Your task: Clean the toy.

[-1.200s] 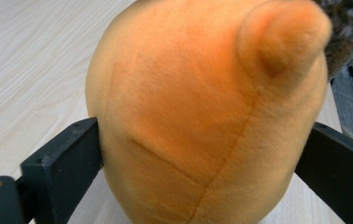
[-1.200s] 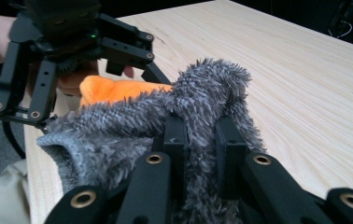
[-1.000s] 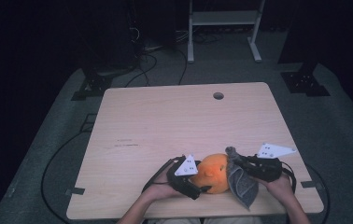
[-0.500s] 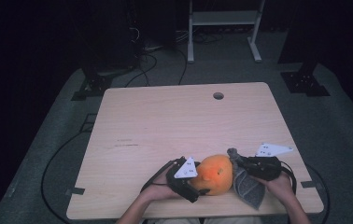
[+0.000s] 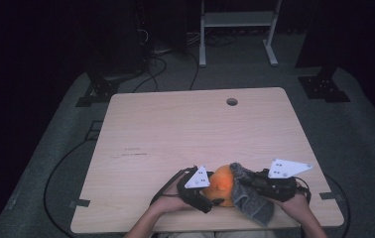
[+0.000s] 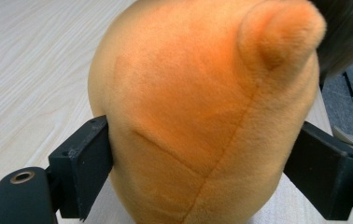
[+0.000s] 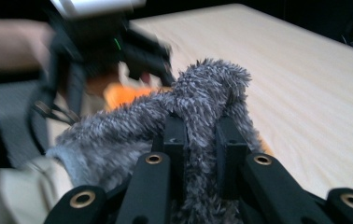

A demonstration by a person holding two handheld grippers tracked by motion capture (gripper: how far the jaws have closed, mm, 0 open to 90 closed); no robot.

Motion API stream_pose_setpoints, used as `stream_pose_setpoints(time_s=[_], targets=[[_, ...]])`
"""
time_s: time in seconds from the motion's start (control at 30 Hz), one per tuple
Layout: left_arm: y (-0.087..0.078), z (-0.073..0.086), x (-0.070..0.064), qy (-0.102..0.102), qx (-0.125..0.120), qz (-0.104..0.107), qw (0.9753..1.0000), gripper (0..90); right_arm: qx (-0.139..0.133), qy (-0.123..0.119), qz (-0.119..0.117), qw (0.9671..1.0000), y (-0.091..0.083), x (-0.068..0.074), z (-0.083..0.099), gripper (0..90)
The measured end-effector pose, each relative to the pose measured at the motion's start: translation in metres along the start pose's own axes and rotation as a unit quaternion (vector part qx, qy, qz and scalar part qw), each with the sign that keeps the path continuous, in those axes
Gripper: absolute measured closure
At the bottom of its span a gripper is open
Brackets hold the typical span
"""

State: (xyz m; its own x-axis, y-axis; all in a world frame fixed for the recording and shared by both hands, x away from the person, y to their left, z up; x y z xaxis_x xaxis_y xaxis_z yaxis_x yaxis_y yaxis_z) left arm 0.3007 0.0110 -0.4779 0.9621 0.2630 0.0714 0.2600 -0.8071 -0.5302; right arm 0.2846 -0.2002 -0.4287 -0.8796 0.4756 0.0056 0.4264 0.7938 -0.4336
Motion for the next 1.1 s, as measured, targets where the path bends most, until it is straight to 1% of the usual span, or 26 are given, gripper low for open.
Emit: stream_pose_setpoints(time_s=[0.03, 0.1, 0.13, 0.2, 0.27, 0.3, 0.33, 0.43, 0.5, 0.53, 0.57, 0.6, 0.67, 0.7, 0.73, 0.77, 0.8, 0.83, 0.87, 0.9, 0.93, 0.97, 1.0, 1.03, 1.07, 1.1], targets=[[0.000, 0.000, 0.000, -0.003, -0.003, 0.000, 1.0000, 13.9, -0.006, 0.008, -0.002, 0.9999, 0.003, -0.002, 0.004, 77.2], [0.001, -0.003, 0.001, -0.017, -0.023, -0.003, 0.9996, 13.9, -0.014, 0.033, -0.004, 0.9993, 0.001, -0.005, 0.004, 77.2], [0.000, -0.005, 0.001, -0.017, -0.027, -0.005, 0.9995, 15.0, -0.014, 0.027, 0.006, 0.9995, -0.001, -0.005, 0.002, 77.3], [-0.002, -0.013, 0.000, -0.010, -0.048, -0.020, 0.9986, 19.3, -0.016, 0.024, 0.020, 0.9994, -0.004, -0.004, -0.003, 77.3], [-0.007, -0.021, -0.002, 0.013, -0.063, -0.051, 0.9966, 23.5, -0.030, 0.021, 0.033, 0.9988, -0.009, -0.003, -0.008, 77.3], [-0.010, -0.025, -0.003, 0.019, -0.067, -0.057, 0.9959, 25.0, -0.041, 0.023, 0.034, 0.9983, -0.011, -0.003, -0.011, 77.3], [-0.017, -0.030, -0.003, 0.021, -0.070, -0.055, 0.9958, 25.3, -0.049, 0.025, 0.033, 0.9979, -0.013, -0.003, -0.013, 77.3], [-0.034, -0.041, -0.002, 0.017, -0.092, -0.057, 0.9940, 25.4, -0.087, 0.039, 0.025, 0.9951, -0.017, -0.003, -0.019, 77.3], [-0.039, -0.043, -0.002, 0.018, -0.093, -0.061, 0.9937, 25.4, -0.090, 0.047, 0.025, 0.9945, -0.015, -0.005, -0.018, 77.3], [-0.039, -0.043, -0.002, 0.018, -0.089, -0.062, 0.9940, 25.4, -0.088, 0.055, 0.023, 0.9944, -0.012, -0.008, -0.015, 77.3], [-0.038, -0.041, -0.001, 0.018, -0.078, -0.062, 0.9948, 25.5, -0.084, 0.065, 0.020, 0.9942, -0.007, -0.010, -0.010, 77.3], [-0.037, -0.038, 0.001, 0.017, -0.066, -0.062, 0.9957, 25.5, -0.073, 0.074, 0.017, 0.9944, -0.002, -0.013, -0.005, 77.3], [-0.034, -0.033, 0.004, 0.006, -0.044, -0.061, 0.9971, 25.4, -0.035, 0.072, 0.025, 0.9965, 0.010, -0.016, 0.006, 77.2], [-0.034, -0.031, 0.006, -0.001, -0.044, -0.059, 0.9973, 25.5, -0.010, 0.064, 0.031, 0.9974, 0.015, -0.016, 0.011, 77.2], [-0.034, -0.031, 0.006, -0.001, -0.044, -0.059, 0.9973, 25.5, -0.010, 0.064, 0.031, 0.9974, 0.015, -0.016, 0.011, 77.2], [-0.036, -0.031, 0.009, -0.011, -0.050, -0.056, 0.9971, 25.6, 0.000, 0.062, 0.036, 0.9975, 0.019, -0.017, 0.012, 77.2], [-0.038, -0.032, 0.010, -0.016, -0.052, -0.057, 0.9969, 25.6, -0.005, 0.059, 0.037, 0.9975, 0.017, -0.017, 0.009, 77.2], [-0.042, -0.034, 0.011, -0.021, -0.060, -0.057, 0.9963, 25.6, -0.017, 0.054, 0.038, 0.9977, 0.013, -0.016, 0.003, 77.2], [-0.044, -0.036, 0.012, -0.027, -0.069, -0.056, 0.9957, 26.0, -0.041, 0.052, 0.034, 0.9972, 0.007, -0.012, -0.005, 77.2], [-0.047, -0.038, 0.012, -0.034, -0.075, -0.051, 0.9953, 26.0, -0.056, 0.050, 0.029, 0.9967, 0.003, -0.009, -0.010, 77.2], [-0.047, -0.038, 0.012, -0.034, -0.075, -0.051, 0.9953, 26.0, -0.056, 0.050, 0.029, 0.9967, 0.003, -0.009, -0.010, 77.2], [-0.048, -0.041, 0.012, -0.039, -0.072, -0.041, 0.9958, 26.0, -0.096, 0.042, 0.010, 0.9944, -0.007, 0.000, -0.023, 77.2], [-0.046, -0.041, 0.011, -0.036, -0.066, -0.042, 0.9963, 25.9, -0.108, 0.041, 0.002, 0.9933, -0.009, 0.003, -0.026, 77.1], [-0.043, -0.039, 0.010, -0.033, -0.055, -0.045, 0.9969, 25.9, -0.114, 0.041, -0.007, 0.9926, -0.009, 0.005, -0.027, 77.2], [-0.038, -0.036, 0.009, -0.030, -0.038, -0.048, 0.9976, 25.8, -0.106, 0.038, -0.002, 0.9937, -0.005, 0.006, -0.026, 77.1], [-0.033, -0.031, 0.009, -0.028, -0.019, -0.053, 0.9980, 25.1, -0.087, 0.035, 0.005, 0.9956, 0.000, 0.005, -0.021, 77.1]])
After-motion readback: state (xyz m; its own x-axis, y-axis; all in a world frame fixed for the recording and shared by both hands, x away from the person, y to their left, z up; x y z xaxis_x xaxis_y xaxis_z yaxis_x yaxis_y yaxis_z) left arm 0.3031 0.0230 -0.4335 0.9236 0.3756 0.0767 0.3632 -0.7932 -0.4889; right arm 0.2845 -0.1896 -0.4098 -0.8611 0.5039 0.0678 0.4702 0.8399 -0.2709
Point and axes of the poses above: each handheld gripper's, and its own axes: y roughly forward along the jaws, z roughly out of its underside, x roughly to its left, the point moved 4 cm from there along y, roughly forward along the jaws, and after that the axes turned 1 degree about -z, right-handed, at the moved point
